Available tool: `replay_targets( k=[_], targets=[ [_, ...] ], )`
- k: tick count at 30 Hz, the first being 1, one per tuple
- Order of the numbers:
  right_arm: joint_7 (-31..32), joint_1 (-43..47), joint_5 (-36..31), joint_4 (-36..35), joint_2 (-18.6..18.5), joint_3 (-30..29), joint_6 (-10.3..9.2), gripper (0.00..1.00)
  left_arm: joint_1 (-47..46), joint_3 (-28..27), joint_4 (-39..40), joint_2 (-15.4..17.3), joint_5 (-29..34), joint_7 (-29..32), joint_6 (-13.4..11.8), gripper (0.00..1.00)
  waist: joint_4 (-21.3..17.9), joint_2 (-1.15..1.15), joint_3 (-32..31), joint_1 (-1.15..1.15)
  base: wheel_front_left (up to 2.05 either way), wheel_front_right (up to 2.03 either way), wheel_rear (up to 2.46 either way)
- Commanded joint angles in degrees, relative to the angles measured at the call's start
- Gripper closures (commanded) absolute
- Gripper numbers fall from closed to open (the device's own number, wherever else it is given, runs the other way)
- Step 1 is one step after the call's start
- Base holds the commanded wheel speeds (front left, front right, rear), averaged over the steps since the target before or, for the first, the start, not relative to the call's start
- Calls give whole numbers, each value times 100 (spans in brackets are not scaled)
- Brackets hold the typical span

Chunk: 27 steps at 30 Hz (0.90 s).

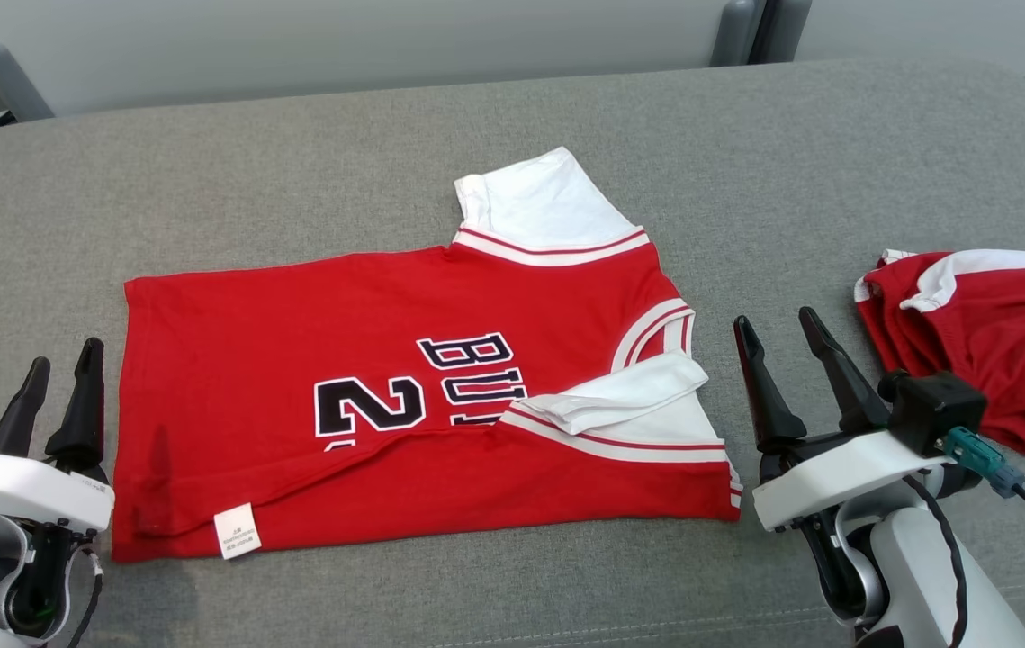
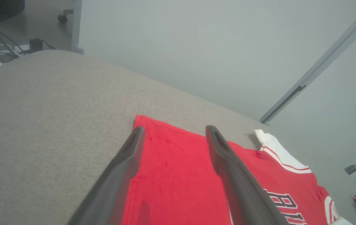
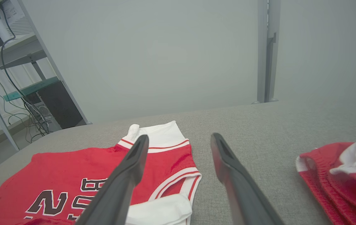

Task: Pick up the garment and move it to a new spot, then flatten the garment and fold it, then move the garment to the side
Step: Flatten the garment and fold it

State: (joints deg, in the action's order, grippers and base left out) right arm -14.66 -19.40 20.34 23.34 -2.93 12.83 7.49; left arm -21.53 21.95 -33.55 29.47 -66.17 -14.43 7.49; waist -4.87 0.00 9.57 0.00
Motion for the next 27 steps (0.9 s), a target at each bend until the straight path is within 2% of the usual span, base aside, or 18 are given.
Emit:
replay_targets(
  k=[1,7,8,14,17,21,25,27],
  targets=[
    [-34,-170,-87,-189,5,84,0,0,-63,-461,168,122,514,-55,0,0,10,0,-103,0,0,0,0],
    [-34,-217,-205,-277,5,24,0,0,243,-1197,444,-240,1960,-56,0,0,69,0,-262,0,0,0,0],
    [-34,-217,-205,-277,5,24,0,0,243,-1197,444,-240,1960,-56,0,0,69,0,-262,0,0,0,0],
    [-34,-168,-380,-391,5,-45,0,0,595,-1697,902,-579,3139,-56,0,0,130,0,-275,0,0,0,0],
    [-34,-144,-406,-403,5,-48,0,0,714,-1766,1006,-689,3313,-56,0,0,137,0,-247,0,0,0,0],
    [-34,-151,-433,-408,5,-62,0,0,711,-1686,1016,-670,3337,-56,0,0,140,0,-110,0,0,0,0],
    [-34,-223,-487,-436,5,-62,0,0,524,-1425,956,-454,3198,-56,0,0,123,0,174,0,0,0,0],
    [-34,-320,-511,-586,5,-9,0,0,279,-1164,900,-161,3034,-56,0,0,89,0,482,0,0,0,0]
  ],
)
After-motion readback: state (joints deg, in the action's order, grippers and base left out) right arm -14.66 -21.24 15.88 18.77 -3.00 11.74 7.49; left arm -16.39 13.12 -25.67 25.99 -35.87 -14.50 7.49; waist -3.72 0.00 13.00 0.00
